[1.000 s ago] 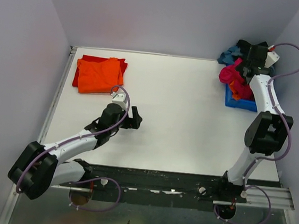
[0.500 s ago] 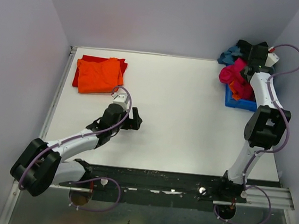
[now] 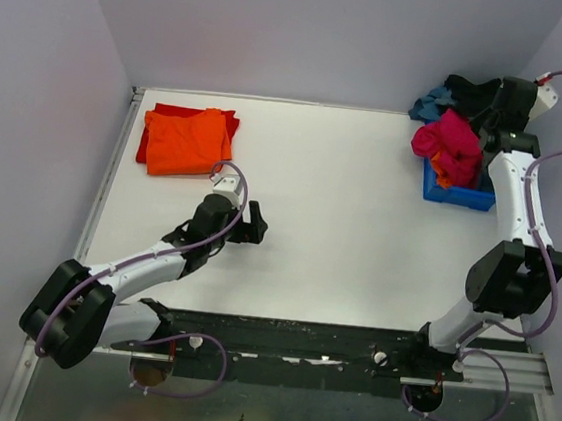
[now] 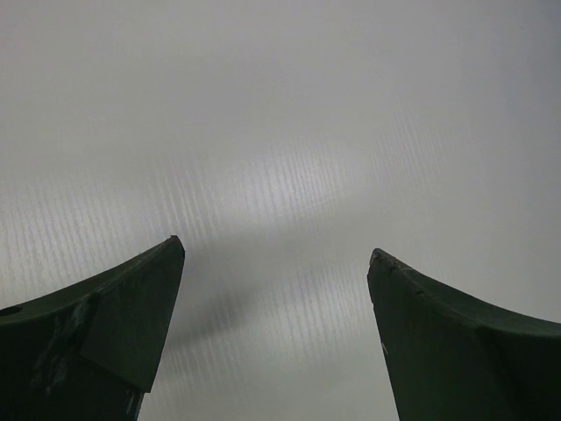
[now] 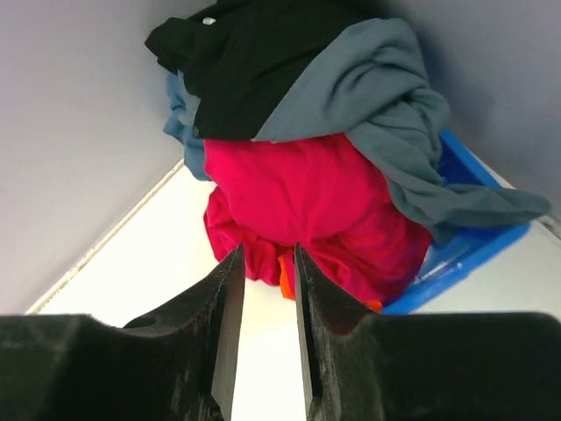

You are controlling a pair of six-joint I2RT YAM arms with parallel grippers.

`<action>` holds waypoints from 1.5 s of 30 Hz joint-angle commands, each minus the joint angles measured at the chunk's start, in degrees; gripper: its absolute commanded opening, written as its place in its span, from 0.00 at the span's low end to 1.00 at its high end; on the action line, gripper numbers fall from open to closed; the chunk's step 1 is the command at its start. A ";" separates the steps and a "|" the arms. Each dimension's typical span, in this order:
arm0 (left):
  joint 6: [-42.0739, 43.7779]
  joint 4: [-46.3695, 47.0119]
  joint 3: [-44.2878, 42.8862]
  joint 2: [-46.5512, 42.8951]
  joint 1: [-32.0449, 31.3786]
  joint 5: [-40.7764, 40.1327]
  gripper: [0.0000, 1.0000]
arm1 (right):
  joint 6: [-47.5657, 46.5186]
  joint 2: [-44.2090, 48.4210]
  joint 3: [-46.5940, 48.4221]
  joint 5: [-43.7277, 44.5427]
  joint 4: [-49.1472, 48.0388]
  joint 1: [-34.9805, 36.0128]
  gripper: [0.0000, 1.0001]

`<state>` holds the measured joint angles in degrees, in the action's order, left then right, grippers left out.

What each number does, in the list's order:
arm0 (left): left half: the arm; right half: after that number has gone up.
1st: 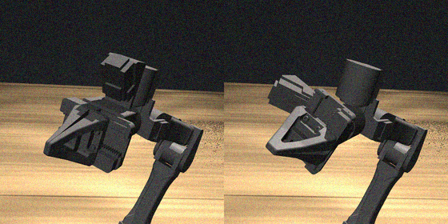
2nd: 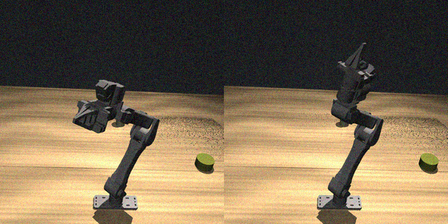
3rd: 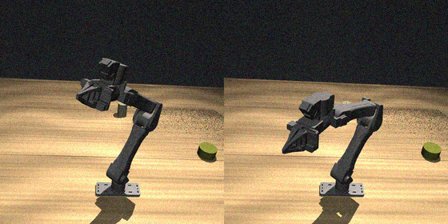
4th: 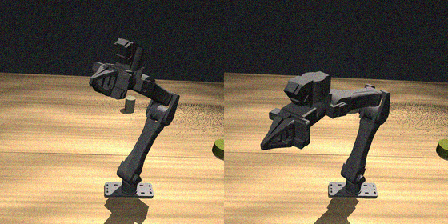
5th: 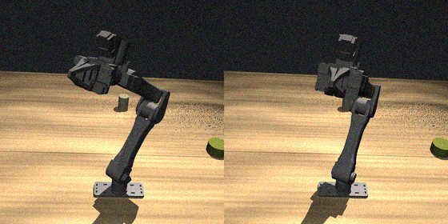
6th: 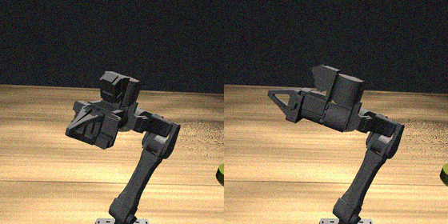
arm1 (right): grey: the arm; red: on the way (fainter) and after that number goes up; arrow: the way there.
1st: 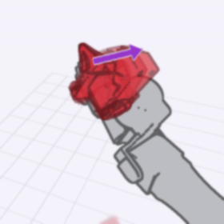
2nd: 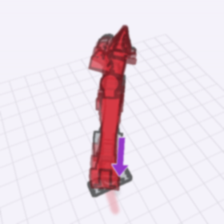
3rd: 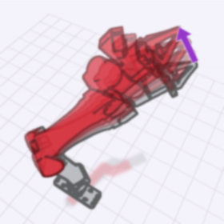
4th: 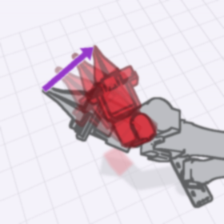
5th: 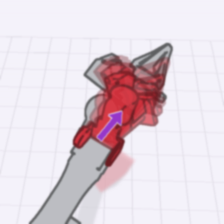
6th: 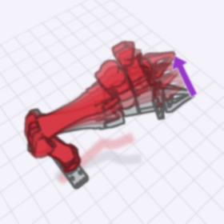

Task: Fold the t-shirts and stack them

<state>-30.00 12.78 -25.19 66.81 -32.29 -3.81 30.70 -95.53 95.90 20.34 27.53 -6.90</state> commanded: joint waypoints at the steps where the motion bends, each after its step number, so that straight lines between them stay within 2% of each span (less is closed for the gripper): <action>1: 0.64 0.50 -1.70 1.13 -0.23 0.56 0.99 | -0.20 -8.79 2.53 -5.65 -0.02 -1.80 0.42; 3: 0.73 0.67 -1.88 1.75 -0.14 0.74 0.99 | 0.24 -10.99 3.06 -6.62 -1.33 -2.24 0.50; 10: 1.08 0.23 -2.58 2.72 -0.23 -0.32 0.99 | -0.02 -17.75 6.84 -6.98 -2.39 -2.68 0.50; 12: 1.17 0.23 -2.58 2.72 -0.14 -0.67 0.99 | 0.24 -19.43 7.55 -6.72 -2.39 -2.77 0.42; 13: 1.26 0.23 -2.58 2.80 -0.23 -0.67 0.99 | 0.41 -19.96 7.64 -6.54 -2.39 -2.95 0.35; 15: 1.35 0.15 -2.58 2.89 -0.23 -0.93 0.99 | 0.76 -19.88 7.03 -6.36 -2.39 -2.95 0.10; 16: 1.35 0.14 -2.58 2.89 -0.23 -1.02 0.99 | 0.94 -19.35 6.33 -6.28 -2.48 -2.95 0.01; 25: 1.26 0.23 -2.58 2.63 -0.23 -0.58 0.99 | -0.46 -4.34 1.40 -7.68 -2.66 -2.86 0.01; 32: 1.26 0.50 -2.06 1.66 -0.23 -0.14 0.99 | -2.48 7.88 6.32 -14.35 1.91 -2.77 0.01; 37: 1.17 0.58 -2.14 1.92 -0.23 0.56 0.99 | -3.36 11.06 13.15 -18.57 8.14 -2.77 0.01; 40: 1.17 0.76 -2.32 2.01 -0.23 0.82 0.99 | -3.28 11.76 15.98 -29.09 10.18 -2.77 0.01; 45: 1.26 0.85 -2.41 2.19 -0.23 0.91 0.99 | -0.55 16.33 10.73 -45.36 7.20 -1.46 0.01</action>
<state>-29.39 12.75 -26.68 69.38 -32.34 -3.81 28.38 -83.50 108.86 -7.25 37.17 -9.85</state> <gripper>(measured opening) 0.990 0.013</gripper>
